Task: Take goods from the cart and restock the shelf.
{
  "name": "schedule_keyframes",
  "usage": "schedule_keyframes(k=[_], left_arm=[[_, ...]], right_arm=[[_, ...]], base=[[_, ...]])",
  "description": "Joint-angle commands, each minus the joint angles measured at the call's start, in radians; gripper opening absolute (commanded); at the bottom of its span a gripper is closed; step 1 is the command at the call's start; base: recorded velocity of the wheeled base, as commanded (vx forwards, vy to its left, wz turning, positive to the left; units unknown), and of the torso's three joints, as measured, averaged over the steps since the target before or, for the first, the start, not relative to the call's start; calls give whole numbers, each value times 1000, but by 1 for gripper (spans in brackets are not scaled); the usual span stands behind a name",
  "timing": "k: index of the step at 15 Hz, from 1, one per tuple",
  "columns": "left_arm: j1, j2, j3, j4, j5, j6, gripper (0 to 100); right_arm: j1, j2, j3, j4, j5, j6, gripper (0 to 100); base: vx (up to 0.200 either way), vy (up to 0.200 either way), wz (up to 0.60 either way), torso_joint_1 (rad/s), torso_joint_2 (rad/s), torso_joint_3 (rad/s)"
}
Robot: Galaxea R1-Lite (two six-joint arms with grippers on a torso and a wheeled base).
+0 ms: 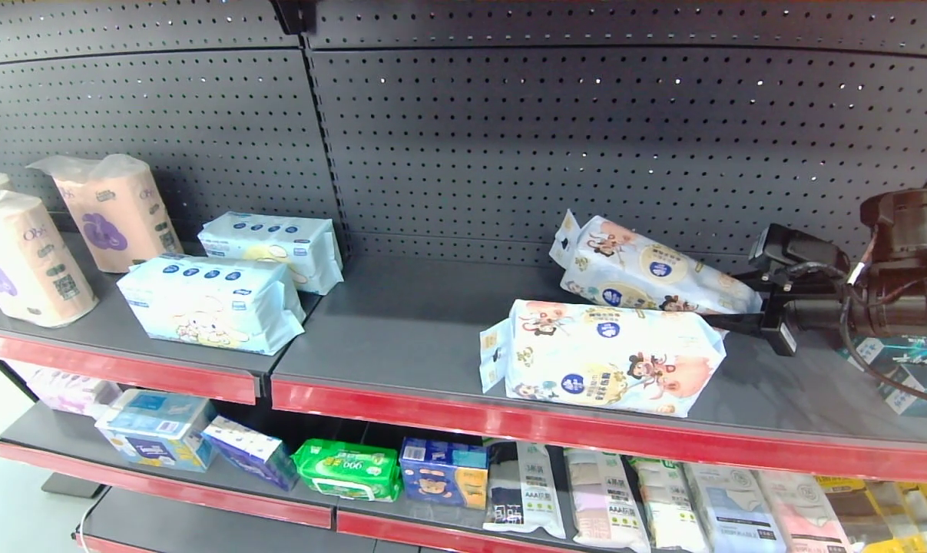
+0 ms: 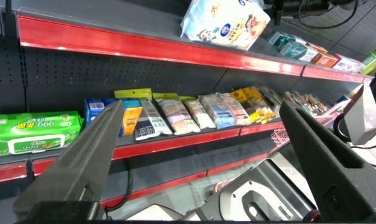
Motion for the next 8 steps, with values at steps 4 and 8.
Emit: schedule_keyframes(k=[4, 8], left_arm=[[0, 0, -2, 0, 0, -2, 100], [0, 0, -2, -1, 0, -2, 100]], right_arm=[[9, 1, 0, -2, 2, -1, 0], [19, 2, -2, -2, 4, -1, 0]], base=[[0, 0, 0, 0, 0, 0], [0, 0, 0, 0, 0, 0]])
